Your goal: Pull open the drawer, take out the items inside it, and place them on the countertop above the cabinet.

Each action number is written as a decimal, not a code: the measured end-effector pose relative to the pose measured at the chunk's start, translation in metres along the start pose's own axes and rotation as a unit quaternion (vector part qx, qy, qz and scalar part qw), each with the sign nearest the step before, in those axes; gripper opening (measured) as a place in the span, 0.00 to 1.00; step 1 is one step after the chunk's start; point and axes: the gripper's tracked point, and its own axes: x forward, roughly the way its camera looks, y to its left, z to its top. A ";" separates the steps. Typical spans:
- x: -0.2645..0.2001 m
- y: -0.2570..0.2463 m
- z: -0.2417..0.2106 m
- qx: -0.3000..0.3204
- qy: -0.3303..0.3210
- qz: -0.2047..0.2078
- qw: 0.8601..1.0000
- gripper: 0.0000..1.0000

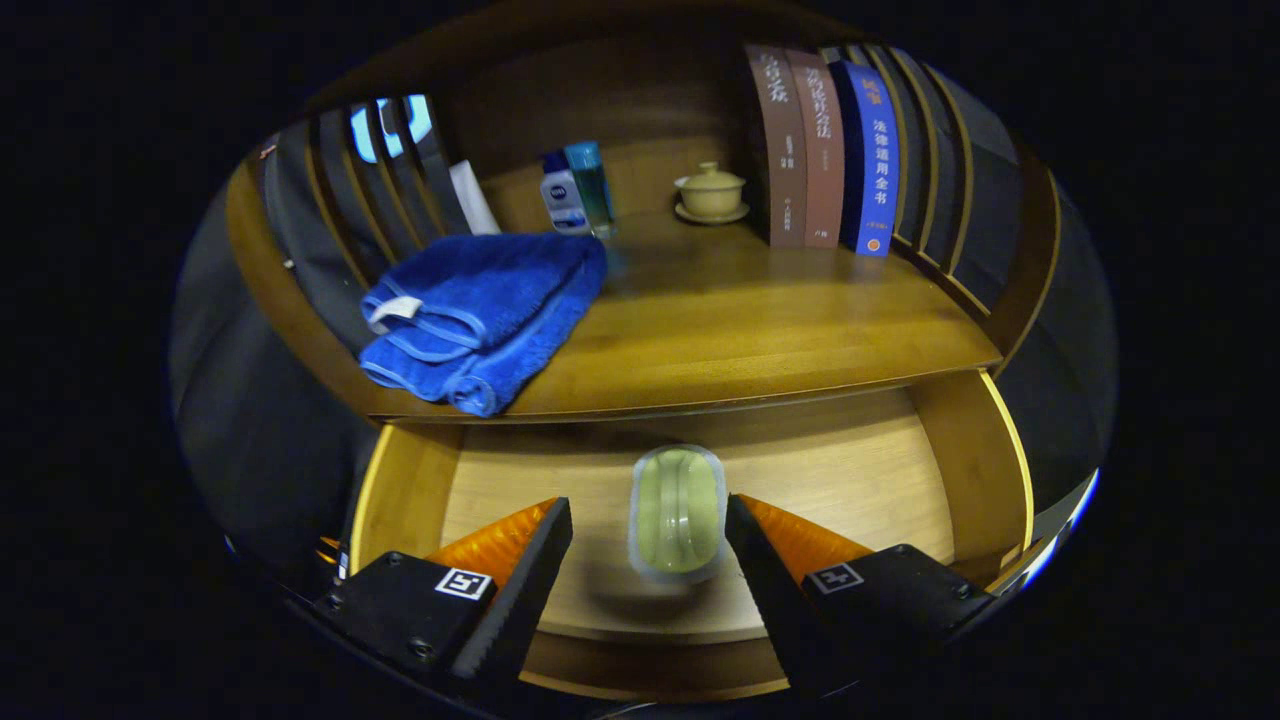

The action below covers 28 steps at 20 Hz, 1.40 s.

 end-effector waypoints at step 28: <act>-0.004 -0.010 -0.018 0.009 0.025 -0.028 0.999 0.24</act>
